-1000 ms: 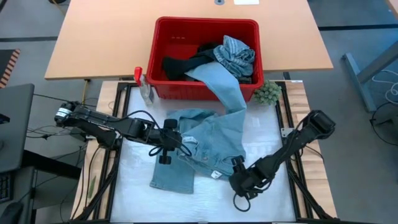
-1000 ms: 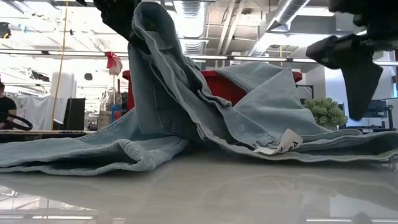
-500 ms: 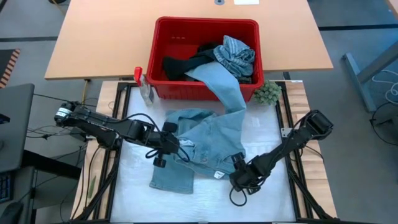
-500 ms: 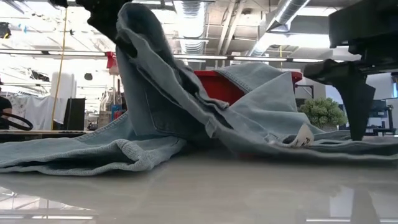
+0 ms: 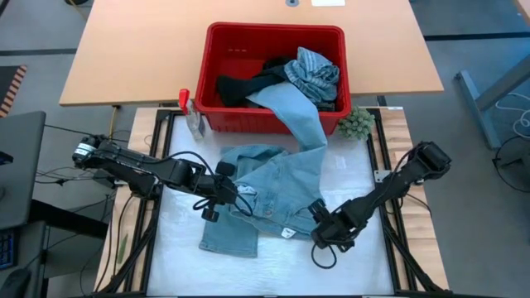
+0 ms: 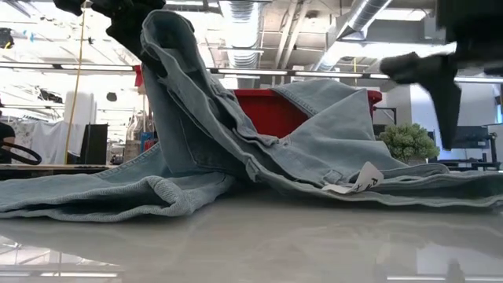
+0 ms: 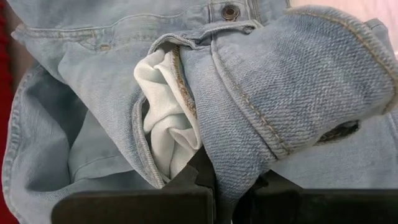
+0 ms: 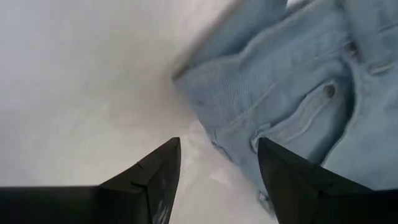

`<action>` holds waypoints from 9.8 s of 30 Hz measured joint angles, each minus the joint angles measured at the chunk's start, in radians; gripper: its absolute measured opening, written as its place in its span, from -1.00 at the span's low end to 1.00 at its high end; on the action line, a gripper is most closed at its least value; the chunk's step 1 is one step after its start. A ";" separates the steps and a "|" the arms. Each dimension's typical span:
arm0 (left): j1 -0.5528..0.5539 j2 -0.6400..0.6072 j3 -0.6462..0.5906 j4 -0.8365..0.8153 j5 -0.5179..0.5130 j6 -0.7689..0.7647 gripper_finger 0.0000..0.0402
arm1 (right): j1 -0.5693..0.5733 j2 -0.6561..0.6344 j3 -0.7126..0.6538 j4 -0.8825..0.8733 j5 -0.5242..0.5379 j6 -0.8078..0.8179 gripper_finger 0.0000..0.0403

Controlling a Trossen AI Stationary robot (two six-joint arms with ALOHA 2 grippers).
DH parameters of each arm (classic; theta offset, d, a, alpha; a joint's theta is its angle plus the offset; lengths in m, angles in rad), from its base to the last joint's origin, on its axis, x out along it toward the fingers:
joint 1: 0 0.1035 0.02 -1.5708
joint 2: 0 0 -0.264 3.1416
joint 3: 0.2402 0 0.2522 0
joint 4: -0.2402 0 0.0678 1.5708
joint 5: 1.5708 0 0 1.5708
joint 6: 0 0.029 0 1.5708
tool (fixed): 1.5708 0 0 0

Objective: Fold laundry
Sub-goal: Fold the blue pants from the red laundry bin

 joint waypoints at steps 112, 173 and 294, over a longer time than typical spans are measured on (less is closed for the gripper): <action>-0.213 0.036 1.202 -0.178 -0.258 0.330 -1.00 | -0.135 -0.136 1.285 -0.602 0.446 0.471 -0.11; 0.060 0.296 1.124 -0.762 0.087 0.079 -1.00 | -0.336 -0.050 0.427 0.787 0.206 -0.168 -0.28; 0.016 0.041 1.045 -0.829 0.105 -0.244 -1.00 | -0.456 -0.111 -0.067 0.524 0.023 0.381 0.03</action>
